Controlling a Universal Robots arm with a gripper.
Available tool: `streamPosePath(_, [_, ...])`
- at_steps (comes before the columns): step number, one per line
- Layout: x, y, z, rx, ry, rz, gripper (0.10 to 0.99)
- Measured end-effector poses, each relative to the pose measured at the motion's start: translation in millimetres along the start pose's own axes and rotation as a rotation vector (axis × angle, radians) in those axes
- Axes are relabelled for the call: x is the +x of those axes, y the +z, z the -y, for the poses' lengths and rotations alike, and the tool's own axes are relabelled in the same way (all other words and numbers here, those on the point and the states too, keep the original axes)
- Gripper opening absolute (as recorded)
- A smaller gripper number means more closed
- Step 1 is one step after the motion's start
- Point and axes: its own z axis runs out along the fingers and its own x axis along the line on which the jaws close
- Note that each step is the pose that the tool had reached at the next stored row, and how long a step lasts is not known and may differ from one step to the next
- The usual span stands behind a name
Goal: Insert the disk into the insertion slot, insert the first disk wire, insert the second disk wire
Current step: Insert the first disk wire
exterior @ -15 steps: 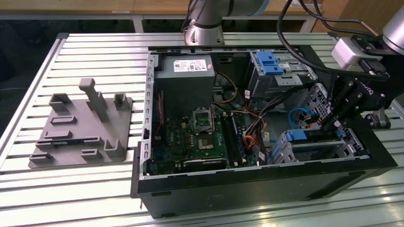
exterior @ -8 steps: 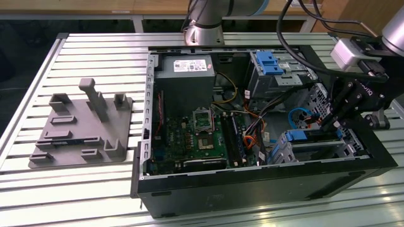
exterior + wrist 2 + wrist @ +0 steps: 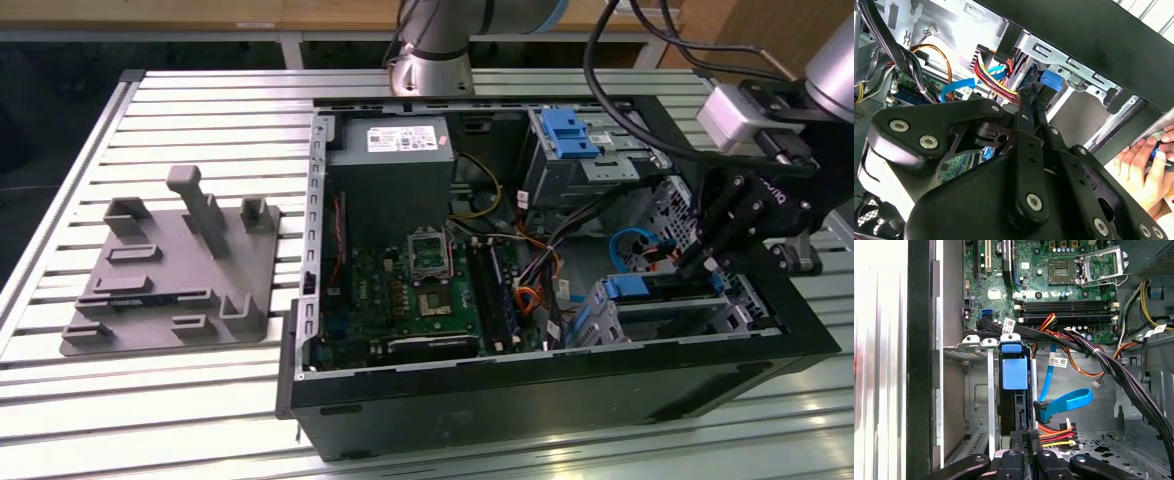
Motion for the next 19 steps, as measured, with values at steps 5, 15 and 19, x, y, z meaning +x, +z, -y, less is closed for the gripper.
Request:
streamPosePath(5, [0.2, 1.4, 0.1, 0.0, 0.0, 0.0, 0.165])
streamPosePath(15, [0.9, 2.1, 0.2, 0.0, 0.0, -0.0002, 0.235])
streamPosePath(19, [0.8, -1.6, -0.2, 0.0, 0.0, -0.0001, 0.353])
